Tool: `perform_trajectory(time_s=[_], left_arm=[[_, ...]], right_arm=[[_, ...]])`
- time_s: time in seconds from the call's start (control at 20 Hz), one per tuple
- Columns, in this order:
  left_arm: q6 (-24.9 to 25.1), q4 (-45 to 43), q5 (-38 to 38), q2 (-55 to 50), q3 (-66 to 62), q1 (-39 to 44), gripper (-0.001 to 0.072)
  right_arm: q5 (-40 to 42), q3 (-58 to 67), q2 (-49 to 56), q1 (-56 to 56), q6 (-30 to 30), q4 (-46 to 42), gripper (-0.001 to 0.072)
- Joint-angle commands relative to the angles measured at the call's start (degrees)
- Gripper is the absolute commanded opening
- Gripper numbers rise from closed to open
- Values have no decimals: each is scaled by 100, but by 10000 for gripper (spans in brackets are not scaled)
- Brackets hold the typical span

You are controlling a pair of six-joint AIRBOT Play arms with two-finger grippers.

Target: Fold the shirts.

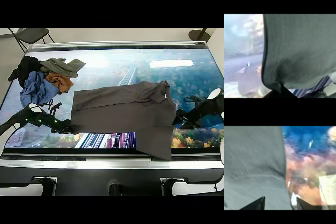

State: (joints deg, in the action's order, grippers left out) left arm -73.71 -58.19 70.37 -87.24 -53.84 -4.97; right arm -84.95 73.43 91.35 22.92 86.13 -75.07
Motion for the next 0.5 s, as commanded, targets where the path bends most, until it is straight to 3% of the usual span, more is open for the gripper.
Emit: perform_trajectory(time_s=[0.0, 0.3, 0.35, 0.45], left_arm=[[28, -31, -55, 15, 2, 4, 37], [94, -33, -57, 15, 0, 4, 37], [118, -33, -57, 15, 0, 4, 37], [114, -33, 26, 17, -35, 4, 37]], right_arm=[[538, -245, 74, 4, -208, 131, 465], [999, -247, 629, 4, -133, 614, 436], [1051, -245, 671, 4, -13, 662, 377], [1019, -229, 664, 4, 11, 828, 57]])
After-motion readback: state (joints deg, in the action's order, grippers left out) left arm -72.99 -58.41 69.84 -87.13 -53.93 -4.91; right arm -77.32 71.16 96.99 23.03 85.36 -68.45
